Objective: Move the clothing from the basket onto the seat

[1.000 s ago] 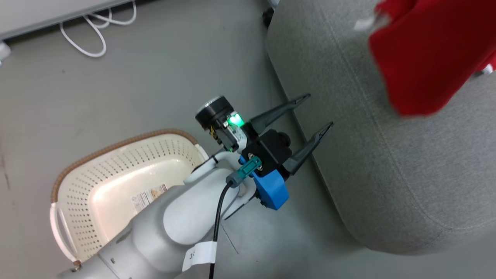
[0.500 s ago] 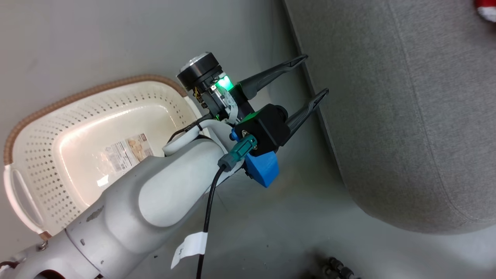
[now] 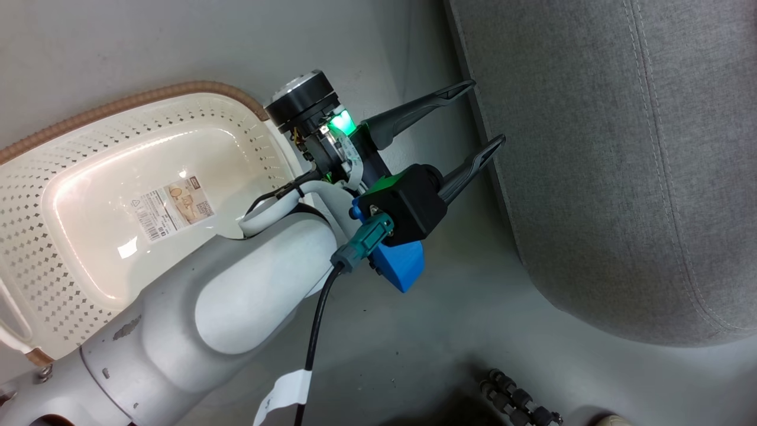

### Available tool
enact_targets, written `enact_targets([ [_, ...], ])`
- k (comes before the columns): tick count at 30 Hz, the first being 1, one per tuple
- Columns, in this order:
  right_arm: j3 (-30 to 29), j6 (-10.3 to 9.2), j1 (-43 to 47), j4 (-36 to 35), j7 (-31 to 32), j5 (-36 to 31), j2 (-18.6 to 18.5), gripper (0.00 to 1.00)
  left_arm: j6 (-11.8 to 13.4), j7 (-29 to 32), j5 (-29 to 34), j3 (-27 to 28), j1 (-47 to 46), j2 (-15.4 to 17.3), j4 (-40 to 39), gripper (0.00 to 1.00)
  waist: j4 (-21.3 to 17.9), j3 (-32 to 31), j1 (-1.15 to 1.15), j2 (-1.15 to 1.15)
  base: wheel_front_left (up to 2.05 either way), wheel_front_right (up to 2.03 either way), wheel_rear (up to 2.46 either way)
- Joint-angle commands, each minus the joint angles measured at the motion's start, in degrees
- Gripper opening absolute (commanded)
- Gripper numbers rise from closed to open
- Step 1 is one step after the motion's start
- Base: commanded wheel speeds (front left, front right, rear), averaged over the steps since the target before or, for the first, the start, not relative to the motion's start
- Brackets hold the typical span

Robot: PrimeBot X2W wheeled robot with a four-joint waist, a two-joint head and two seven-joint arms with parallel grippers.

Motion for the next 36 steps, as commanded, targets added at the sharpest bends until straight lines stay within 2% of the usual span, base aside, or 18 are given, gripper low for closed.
enact_targets([
  [1,0.06,0.00,0.40,0.43,-0.05,-0.03,0.90,0.00,0.16,0.11,-0.16,-0.03,-0.89,0.53,-0.33,1.00,-0.01,0.07,-0.01,0.00,0.00,0.00,0.00],
  [7,1.08,0.00,1.08,3.25,-0.05,0.99,2.40,0.00,0.63,0.40,-0.36,-0.15,-0.97,0.98,-1.20,1.00,-0.07,0.10,-0.01,0.00,0.00,0.00,0.00],
  [8,1.00,0.01,1.24,3.36,-0.05,1.09,2.59,0.28,0.67,0.22,-0.40,-0.11,-0.87,1.04,-1.15,1.00,-0.13,-0.17,-0.01,0.00,0.00,0.00,0.00],
  [9,0.90,0.00,1.54,3.43,-0.05,1.49,2.80,0.93,0.79,-0.07,-0.43,-0.09,-0.73,1.02,-1.06,1.00,-0.17,-0.56,-0.01,0.00,0.00,0.00,0.00],
  [10,0.70,0.00,1.89,3.33,-0.05,2.00,3.08,1.00,0.89,-0.27,-0.54,-0.09,-0.56,0.93,-0.96,1.00,-0.18,-1.04,-0.01,0.00,0.00,0.00,0.00],
  [17,0.80,0.00,9.89,-5.02,-0.06,0.16,6.44,1.00,1.92,-4.22,-2.49,0.30,2.69,-0.41,1.96,1.00,-0.59,-7.92,-0.01,0.00,0.00,0.00,0.00],
  [23,3.89,0.01,18.01,-11.99,-0.05,-0.02,5.74,1.00,3.15,-7.22,-5.31,2.60,6.89,-2.46,5.43,1.00,0.97,-16.21,-0.01,0.00,0.00,0.00,0.00],
  [28,8.19,0.00,21.16,-16.33,-0.06,0.65,5.14,1.00,4.55,-7.61,-6.44,6.36,9.48,-3.49,5.32,1.00,2.76,-21.15,-0.01,0.00,0.00,0.00,0.00],
  [36,17.24,0.01,24.76,-21.10,-0.05,0.46,5.90,1.00,6.75,-7.62,-4.85,18.53,17.38,-3.99,1.60,1.00,8.21,-29.41,-0.01,0.00,0.00,0.00,0.00],
])
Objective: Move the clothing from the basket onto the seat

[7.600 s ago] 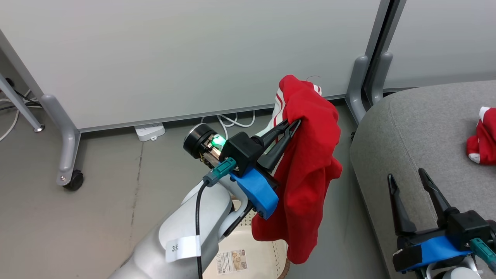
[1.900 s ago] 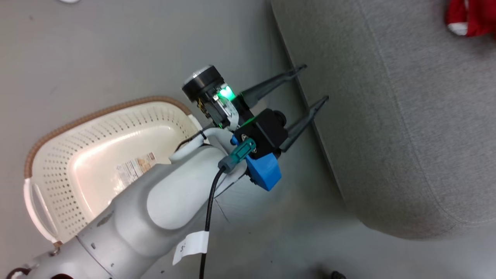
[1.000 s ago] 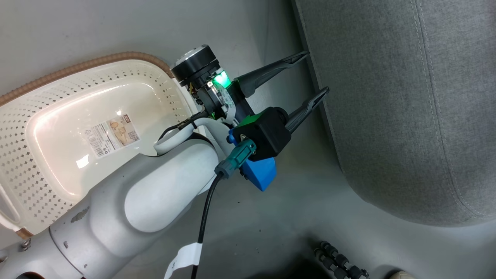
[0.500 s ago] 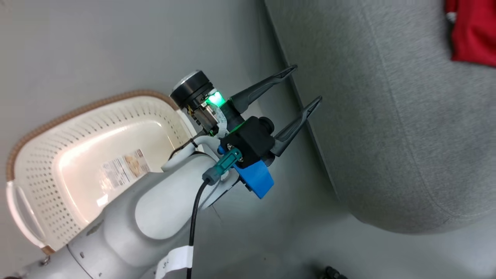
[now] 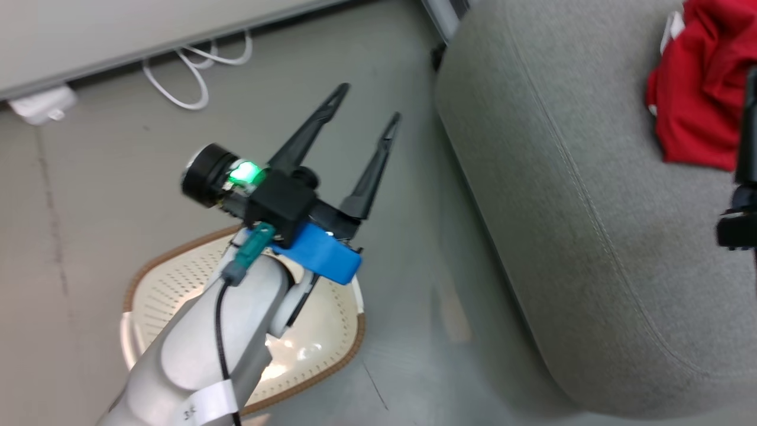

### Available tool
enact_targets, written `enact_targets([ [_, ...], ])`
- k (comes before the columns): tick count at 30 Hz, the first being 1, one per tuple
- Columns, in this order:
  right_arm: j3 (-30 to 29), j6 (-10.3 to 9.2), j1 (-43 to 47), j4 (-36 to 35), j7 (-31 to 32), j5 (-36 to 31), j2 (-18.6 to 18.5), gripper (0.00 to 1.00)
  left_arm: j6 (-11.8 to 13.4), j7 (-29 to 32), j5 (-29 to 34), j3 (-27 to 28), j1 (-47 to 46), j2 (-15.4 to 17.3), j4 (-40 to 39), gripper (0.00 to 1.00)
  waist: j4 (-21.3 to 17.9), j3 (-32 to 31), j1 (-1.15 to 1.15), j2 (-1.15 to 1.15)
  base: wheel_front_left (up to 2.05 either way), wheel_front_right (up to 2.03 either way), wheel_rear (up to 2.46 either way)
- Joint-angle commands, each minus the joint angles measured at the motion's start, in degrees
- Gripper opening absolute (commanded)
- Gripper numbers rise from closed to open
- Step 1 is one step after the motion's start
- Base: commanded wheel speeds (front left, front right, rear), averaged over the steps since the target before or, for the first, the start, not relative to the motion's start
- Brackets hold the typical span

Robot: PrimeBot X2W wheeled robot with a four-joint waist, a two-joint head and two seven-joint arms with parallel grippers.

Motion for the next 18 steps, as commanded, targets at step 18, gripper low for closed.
enact_targets([
  [18,13.42,0.01,8.83,-1.35,-0.04,0.03,6.56,1.00,-1.82,-0.27,6.22,29.31,22.34,-5.09,-5.62,1.00,12.96,-16.90,0.01,0.00,0.00,0.00,0.00],
])
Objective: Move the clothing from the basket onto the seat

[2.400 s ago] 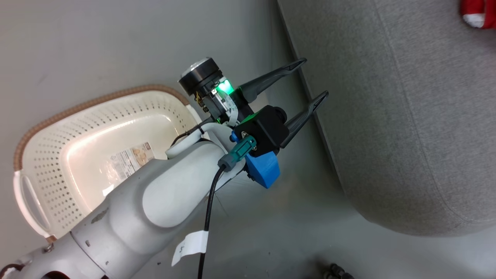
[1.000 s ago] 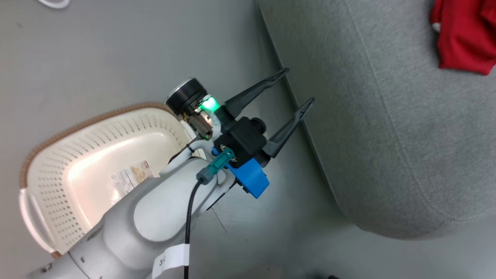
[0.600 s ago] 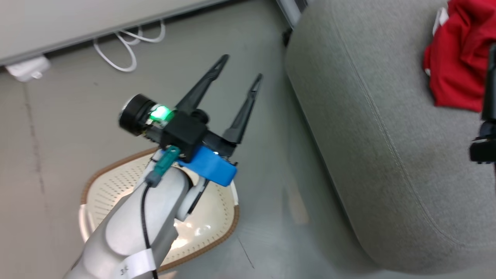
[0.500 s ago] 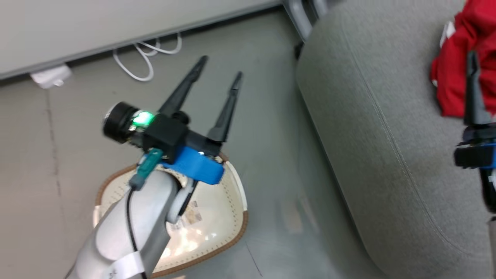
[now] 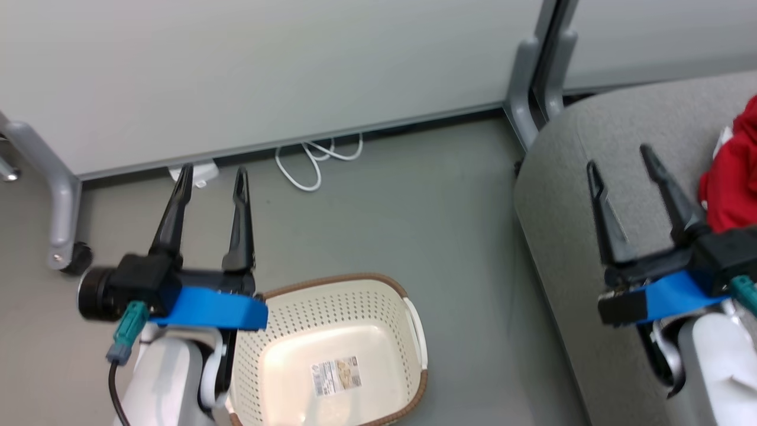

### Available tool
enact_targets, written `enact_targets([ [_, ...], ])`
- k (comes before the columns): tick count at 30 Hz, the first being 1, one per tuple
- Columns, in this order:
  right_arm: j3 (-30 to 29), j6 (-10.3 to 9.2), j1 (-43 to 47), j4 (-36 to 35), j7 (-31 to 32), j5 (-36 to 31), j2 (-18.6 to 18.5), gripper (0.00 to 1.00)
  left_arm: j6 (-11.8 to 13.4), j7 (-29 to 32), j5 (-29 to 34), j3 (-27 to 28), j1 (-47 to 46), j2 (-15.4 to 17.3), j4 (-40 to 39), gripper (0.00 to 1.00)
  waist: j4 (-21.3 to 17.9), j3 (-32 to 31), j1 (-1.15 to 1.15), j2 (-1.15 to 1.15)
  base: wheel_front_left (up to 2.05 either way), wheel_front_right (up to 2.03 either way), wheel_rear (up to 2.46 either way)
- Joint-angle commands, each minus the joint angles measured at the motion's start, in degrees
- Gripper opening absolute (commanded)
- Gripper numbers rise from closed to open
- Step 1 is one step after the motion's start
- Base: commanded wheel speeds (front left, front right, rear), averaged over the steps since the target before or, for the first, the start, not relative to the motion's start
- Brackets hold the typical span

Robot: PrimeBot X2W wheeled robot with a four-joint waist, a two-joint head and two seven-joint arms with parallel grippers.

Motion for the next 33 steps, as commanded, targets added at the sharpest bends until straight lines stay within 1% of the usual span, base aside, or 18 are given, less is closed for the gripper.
enact_targets([
  [1,-0.11,0.01,2.34,0.65,-0.04,0.35,0.91,1.00,-0.81,-0.26,0.67,1.56,2.41,-0.77,-0.09,1.00,2.33,-2.90,0.01,0.00,0.00,0.00,0.00],
  [7,-1.08,0.01,7.36,2.55,-0.04,0.59,3.91,1.00,-3.25,-0.26,2.57,6.12,8.29,-3.45,0.13,1.00,3.88,-5.91,0.01,0.00,0.00,0.00,0.00],
  [11,-1.26,0.01,10.30,3.79,-0.04,0.33,5.06,1.00,-4.54,-0.26,3.10,7.23,10.92,-4.38,0.82,1.00,4.30,-7.00,0.01,0.00,0.00,0.00,0.00],
  [15,-1.64,0.01,12.42,4.46,-0.04,0.59,5.53,1.00,-5.30,-0.26,3.41,7.94,12.48,-4.84,1.47,1.00,4.32,-7.52,0.01,0.00,0.00,0.00,0.00],
  [23,-1.96,0.01,14.37,5.39,-0.04,1.09,6.17,1.00,-5.91,-0.26,2.71,9.66,14.07,-5.01,1.98,1.00,3.78,-8.06,0.01,0.00,0.00,0.00,0.00],
  [33,-2.33,0.01,14.77,6.29,-0.04,1.59,6.80,1.00,-5.92,-0.26,2.78,9.35,14.44,-5.03,3.54,1.00,4.05,-8.46,0.01,0.00,0.00,0.00,0.00],
])
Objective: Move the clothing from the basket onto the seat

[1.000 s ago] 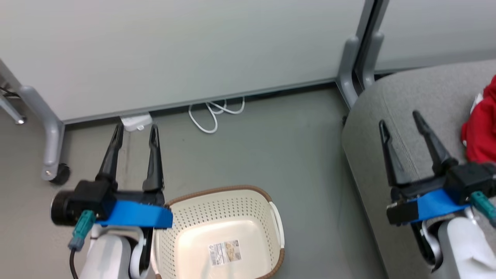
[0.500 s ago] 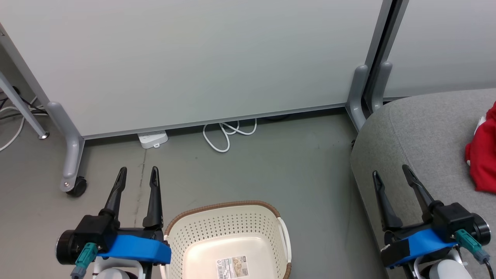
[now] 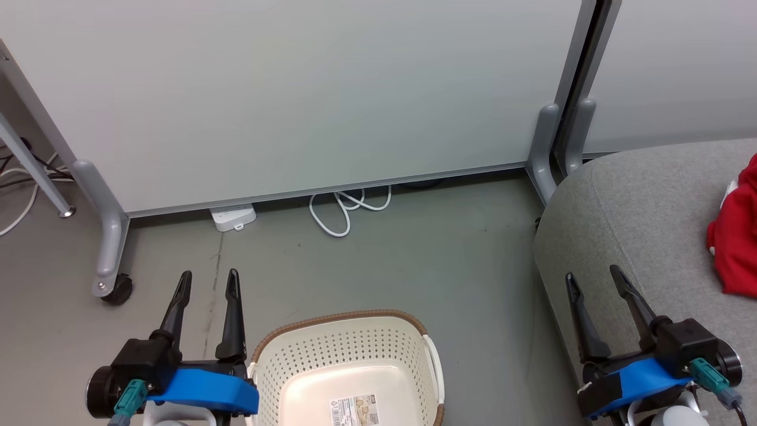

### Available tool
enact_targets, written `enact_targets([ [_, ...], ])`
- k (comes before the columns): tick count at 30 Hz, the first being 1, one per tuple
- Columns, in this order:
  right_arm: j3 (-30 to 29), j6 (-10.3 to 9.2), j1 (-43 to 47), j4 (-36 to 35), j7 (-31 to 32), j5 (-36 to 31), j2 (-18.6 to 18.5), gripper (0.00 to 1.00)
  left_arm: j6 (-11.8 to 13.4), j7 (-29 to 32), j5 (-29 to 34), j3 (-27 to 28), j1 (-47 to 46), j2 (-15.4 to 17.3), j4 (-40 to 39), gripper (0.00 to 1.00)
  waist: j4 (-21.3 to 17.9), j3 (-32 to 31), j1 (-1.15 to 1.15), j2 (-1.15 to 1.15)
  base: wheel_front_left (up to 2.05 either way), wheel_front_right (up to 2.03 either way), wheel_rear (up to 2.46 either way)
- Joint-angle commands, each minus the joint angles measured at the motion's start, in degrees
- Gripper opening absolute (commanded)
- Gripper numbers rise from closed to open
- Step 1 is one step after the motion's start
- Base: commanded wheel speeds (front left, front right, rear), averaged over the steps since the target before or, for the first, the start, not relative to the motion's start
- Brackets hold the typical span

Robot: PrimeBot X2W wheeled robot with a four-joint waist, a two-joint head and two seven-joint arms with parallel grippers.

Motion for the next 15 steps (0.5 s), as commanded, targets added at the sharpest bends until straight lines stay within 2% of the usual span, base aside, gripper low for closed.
enact_targets([
  [1,-0.24,0.01,0.83,0.14,-0.04,0.29,0.28,1.00,0.05,-0.26,0.38,0.17,0.21,-0.05,0.41,1.00,0.11,-0.05,0.00,0.00,0.00,0.00,0.00],
  [3,-0.27,0.01,0.73,0.19,-0.04,0.37,0.39,1.00,0.20,-0.26,0.57,0.19,0.21,-0.06,0.72,1.00,0.16,-0.06,0.00,0.00,0.00,0.00,0.00],
  [4,-0.19,0.00,0.00,0.13,0.00,0.14,0.15,0.00,0.01,0.00,0.38,0.06,0.00,0.00,0.66,0.00,0.15,-0.06,0.00,0.00,0.00,0.00,0.00],
  [8,0.01,0.00,0.87,2.39,0.19,0.11,0.28,0.00,0.00,0.31,0.29,-0.19,1.60,-0.08,2.93,0.00,0.15,-0.07,0.00,0.00,0.00,0.00,0.00],
  [15,-0.98,0.00,0.54,2.45,2.47,8.11,0.54,0.00,-0.05,2.49,-7.25,0.86,1.05,-0.07,3.22,0.00,0.11,-0.07,0.00,0.00,0.00,0.00,0.00],
])
